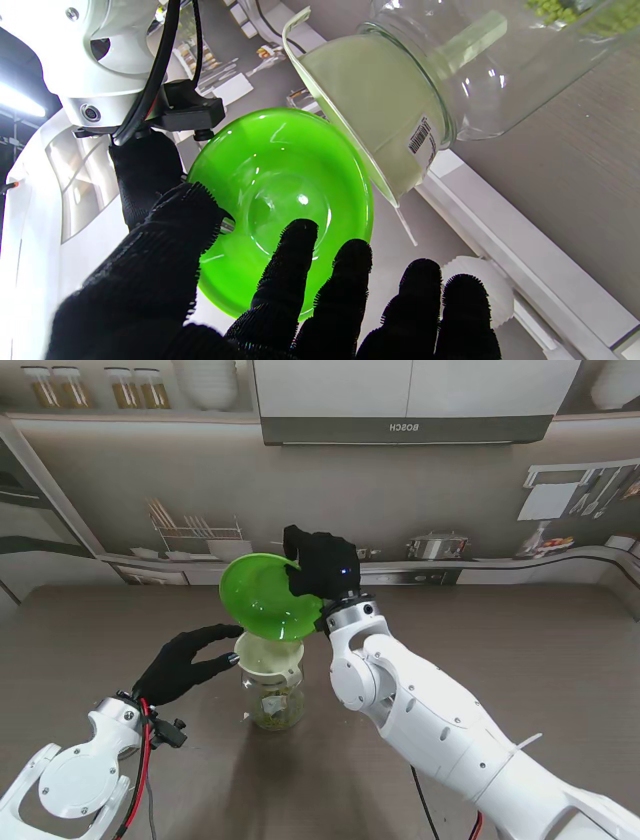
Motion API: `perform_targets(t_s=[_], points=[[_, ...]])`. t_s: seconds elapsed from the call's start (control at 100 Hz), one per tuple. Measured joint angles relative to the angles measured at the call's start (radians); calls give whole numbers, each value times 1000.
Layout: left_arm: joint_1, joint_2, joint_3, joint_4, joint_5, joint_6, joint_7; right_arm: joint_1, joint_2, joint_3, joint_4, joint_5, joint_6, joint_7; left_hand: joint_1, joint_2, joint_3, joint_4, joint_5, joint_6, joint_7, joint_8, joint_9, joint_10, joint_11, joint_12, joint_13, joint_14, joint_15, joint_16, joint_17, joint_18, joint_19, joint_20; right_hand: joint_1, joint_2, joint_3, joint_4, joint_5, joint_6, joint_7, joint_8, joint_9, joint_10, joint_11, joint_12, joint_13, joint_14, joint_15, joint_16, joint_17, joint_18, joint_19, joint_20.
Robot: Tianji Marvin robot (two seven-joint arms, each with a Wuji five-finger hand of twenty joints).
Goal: Pour mung beans into a glass jar with a funnel
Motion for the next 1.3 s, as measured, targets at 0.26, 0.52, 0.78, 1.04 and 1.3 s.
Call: perform_targets(t_s=[0.26, 0.52, 0.78, 1.04, 1.3], points=[[-1, 0, 4, 0, -2, 1, 0, -11, 5, 15, -26, 3, 15, 18, 0, 0, 0, 0, 0, 0, 0, 0, 0, 0, 0, 0, 0, 0, 0, 0, 0, 0, 0, 0, 0, 0, 0, 0, 0, 0, 0, 0, 0, 0, 0, -1, 0, 0, 0, 0, 0, 0, 0, 0], [-2, 0, 4, 1, -3, -5, 0, -26, 6, 35, -52, 36, 32, 38, 0, 0, 0, 0, 0, 0, 0, 0, 12, 0, -1, 0, 0, 0, 0, 0, 0, 0, 0, 0, 0, 0, 0, 0, 0, 0, 1, 0, 0, 0, 0, -1, 0, 0, 0, 0, 0, 0, 0, 0], [-3, 0, 5, 1, -7, -11, 0, -58, 2, 83, -118, 136, 90, 94, 0, 0, 0, 0, 0, 0, 0, 0, 12, 0, -1, 0, 0, 0, 0, 0, 0, 0, 0, 0, 0, 0, -1, 0, -1, 0, 1, 0, 0, 0, 0, -2, 0, 0, 0, 0, 0, 0, 0, 0], [-2, 0, 4, 2, -6, -14, 1, -73, -1, 113, -146, 201, 127, 136, 0, 0, 0, 0, 0, 1, 0, 0, 12, 0, -1, 0, 0, 0, 0, 0, 0, 0, 0, 0, 0, 0, -2, 0, -1, 0, 1, 0, 0, 0, 0, -4, 0, 0, 0, 0, 0, 0, 0, 0], [-2, 0, 4, 1, -5, -13, 1, -82, -5, 135, -155, 266, 156, 151, 0, 0, 0, 0, 0, 1, 0, 0, 12, 0, -1, 0, 0, 0, 0, 0, 0, 0, 0, 0, 0, 0, -3, 0, -1, 0, 1, 0, 0, 0, 0, -5, 0, 0, 0, 0, 0, 0, 0, 0]])
